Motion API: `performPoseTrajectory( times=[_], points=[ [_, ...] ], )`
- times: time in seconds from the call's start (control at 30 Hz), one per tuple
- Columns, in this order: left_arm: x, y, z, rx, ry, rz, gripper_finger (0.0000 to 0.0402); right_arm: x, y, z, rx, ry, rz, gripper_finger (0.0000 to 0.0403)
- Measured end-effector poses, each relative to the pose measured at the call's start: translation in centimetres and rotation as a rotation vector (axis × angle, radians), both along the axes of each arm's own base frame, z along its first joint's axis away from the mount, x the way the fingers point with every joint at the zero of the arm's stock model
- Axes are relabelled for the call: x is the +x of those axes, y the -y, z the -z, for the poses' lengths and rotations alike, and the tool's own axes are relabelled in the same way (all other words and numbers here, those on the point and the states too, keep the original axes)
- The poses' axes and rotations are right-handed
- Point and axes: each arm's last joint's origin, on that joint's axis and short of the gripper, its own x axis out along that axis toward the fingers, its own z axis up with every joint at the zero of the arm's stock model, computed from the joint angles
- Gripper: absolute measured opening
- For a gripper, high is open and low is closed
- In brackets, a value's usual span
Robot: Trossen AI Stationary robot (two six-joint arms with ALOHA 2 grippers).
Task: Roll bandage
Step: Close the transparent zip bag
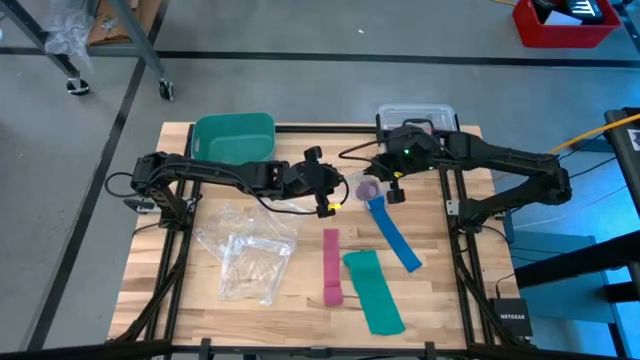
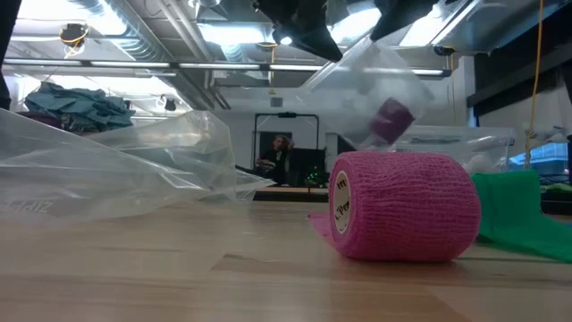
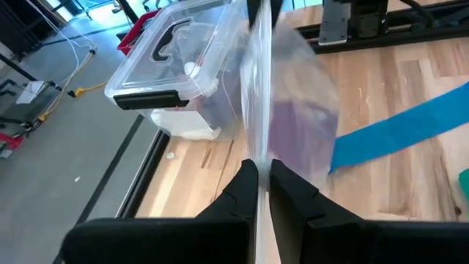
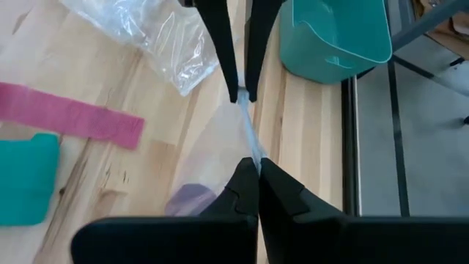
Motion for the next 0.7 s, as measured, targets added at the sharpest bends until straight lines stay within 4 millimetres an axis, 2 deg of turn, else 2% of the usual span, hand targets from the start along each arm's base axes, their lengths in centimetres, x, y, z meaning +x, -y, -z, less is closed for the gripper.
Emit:
performPoseTrajectory(
  times=[0.33,0.7],
  points=[
    [0.0,0.0,0.0,0.005,-0.005,0.004,0.001,-1.1,-0.2,-2.0,-0.01,-0.029,-0.012,0.0001],
    [0.0,0.0,0.2,0.005,-0.012,0.008,0.001,-1.7,-0.2,-2.2,-0.019,-0.09,0.005,0.0001]
  ],
)
